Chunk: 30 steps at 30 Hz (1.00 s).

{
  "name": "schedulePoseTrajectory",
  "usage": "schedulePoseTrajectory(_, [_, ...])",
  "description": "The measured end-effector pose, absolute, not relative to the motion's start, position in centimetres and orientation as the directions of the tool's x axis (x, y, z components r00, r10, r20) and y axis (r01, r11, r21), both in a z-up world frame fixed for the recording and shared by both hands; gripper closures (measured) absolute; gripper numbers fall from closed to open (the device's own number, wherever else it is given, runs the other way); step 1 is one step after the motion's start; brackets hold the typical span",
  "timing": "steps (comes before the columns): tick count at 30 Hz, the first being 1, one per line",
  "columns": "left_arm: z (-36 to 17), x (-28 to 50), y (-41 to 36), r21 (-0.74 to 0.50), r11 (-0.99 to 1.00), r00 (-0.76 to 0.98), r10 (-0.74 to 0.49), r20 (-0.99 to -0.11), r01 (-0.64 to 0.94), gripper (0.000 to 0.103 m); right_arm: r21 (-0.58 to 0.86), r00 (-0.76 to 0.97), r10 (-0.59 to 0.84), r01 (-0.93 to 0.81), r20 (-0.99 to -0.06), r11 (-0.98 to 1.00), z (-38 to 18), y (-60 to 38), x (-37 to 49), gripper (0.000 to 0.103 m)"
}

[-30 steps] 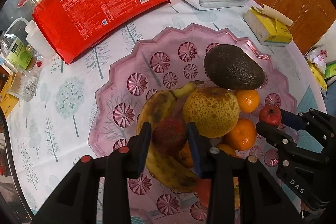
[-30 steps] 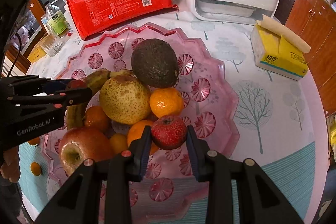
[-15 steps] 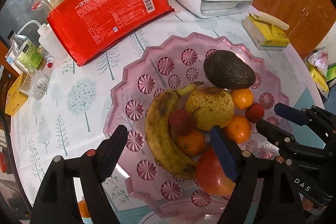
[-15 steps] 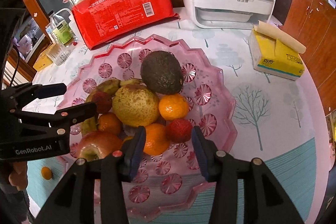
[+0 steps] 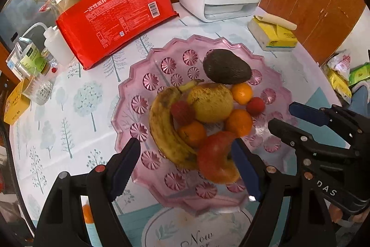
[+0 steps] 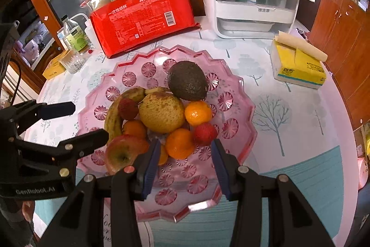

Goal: Organize fruits
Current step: 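Withdraw both open grippers toward the two small oranges on the runner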

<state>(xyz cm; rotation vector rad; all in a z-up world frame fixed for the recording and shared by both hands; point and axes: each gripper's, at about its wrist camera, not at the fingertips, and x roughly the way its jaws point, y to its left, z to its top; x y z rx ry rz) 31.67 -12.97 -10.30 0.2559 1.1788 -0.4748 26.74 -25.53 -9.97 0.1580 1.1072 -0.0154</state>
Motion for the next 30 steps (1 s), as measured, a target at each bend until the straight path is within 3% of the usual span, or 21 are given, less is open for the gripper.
schedulePoseTrajectory(11, [-6.0,29.3,-10.0,-0.079,0.89,0.384,-0.272,-0.883,0.449,0.023,0.109,0.485,0.048,0.097,-0.873,0.989,-6.9,-24.9,23.9,0.057])
schedulePoseTrajectory(30, [2.7,25.5,2.2,0.042,0.915,0.494,-0.178,-0.851,0.402,0.021,0.086,0.578,0.062,0.014,-0.814,0.996,0.6,-17.5,20.2,0.057])
